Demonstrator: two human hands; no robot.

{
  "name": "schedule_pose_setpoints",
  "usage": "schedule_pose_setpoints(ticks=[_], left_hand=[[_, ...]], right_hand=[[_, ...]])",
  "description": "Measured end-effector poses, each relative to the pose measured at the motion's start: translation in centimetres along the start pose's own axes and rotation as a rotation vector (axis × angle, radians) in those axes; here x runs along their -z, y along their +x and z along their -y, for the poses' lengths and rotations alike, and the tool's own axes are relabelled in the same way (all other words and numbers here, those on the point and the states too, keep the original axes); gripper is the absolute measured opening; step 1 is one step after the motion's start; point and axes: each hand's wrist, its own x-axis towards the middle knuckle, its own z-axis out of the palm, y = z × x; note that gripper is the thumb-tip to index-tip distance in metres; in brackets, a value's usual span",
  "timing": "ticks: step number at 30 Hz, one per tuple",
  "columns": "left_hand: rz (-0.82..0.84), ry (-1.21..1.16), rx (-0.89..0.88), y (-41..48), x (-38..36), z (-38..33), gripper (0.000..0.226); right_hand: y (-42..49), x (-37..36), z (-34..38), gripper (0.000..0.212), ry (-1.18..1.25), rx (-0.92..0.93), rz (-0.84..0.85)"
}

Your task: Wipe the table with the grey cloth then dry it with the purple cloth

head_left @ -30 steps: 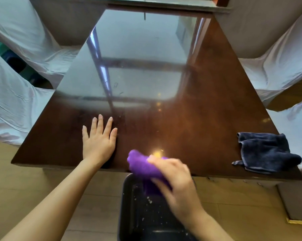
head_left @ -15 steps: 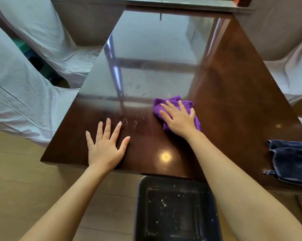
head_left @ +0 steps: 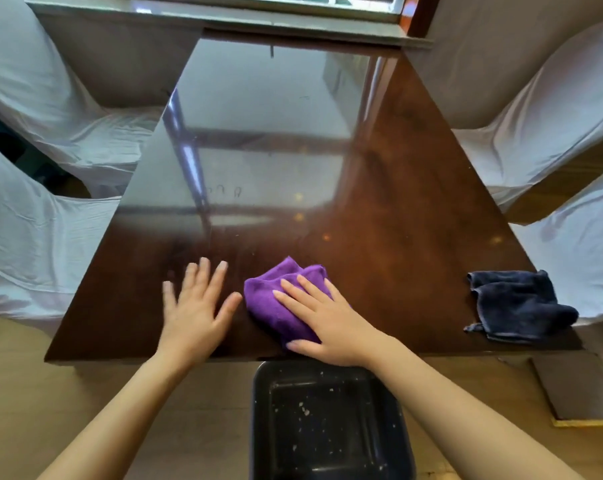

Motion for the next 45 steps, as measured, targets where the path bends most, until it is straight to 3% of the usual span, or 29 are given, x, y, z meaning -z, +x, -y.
schedule_pose_setpoints(ticks=[2, 4, 10, 17, 23, 27, 31, 36, 41, 45], left_hand=[[0.107, -0.106, -0.256, -0.8, -0.1, -2.9, 0.084], [0.216, -0.094, -0.425, -1.7, -1.2, -6.0, 0.082], [0.057, 0.104, -0.602, -3.5, -3.7, -12.8, 0.065], [0.160, -0.002, -0.498, -2.3, -5.3, -21.8, 0.037], [-0.104, -0.135, -0.478, 5.0, -4.9, -32.4, 0.031], [-0.083, -0.132, -0.396, 10.3, -6.2, -38.2, 0.032], [0.042, 0.000, -0.352, 13.9, -9.3, -41.2, 0.035], [0.224, 0.099, -0.387, 14.9, -13.7, -41.6, 0.039], [0.356, 0.157, -0.371, 14.7, -13.6, -40.8, 0.051], [0.485, 0.189, -0.301, 15.7, -9.5, -39.7, 0.058]], right_hand=[[-2.0, 0.2, -0.4, 0.074, -0.031, -0.045, -0.003], [-3.8, 0.1, -0.6, 0.072, -0.032, -0.038, -0.026], [-8.4, 0.7, -3.5, 0.059, 0.151, -0.067, -0.087], [-13.6, 4.7, -9.0, 0.048, 0.316, -0.164, -0.168], [-14.8, 13.4, -18.2, 0.050, 0.243, -0.204, -0.364], [-14.4, 16.9, -24.3, 0.054, 0.238, -0.260, -0.415], [-13.6, 16.5, -29.8, 0.056, 0.180, -0.363, -0.328], [-14.5, 12.7, -33.3, 0.074, 0.081, -0.507, 0.002], [-14.5, 13.0, -33.0, 0.071, 0.172, -0.532, 0.036], [-14.8, 17.8, -30.5, 0.068, 0.368, -0.528, -0.009]])
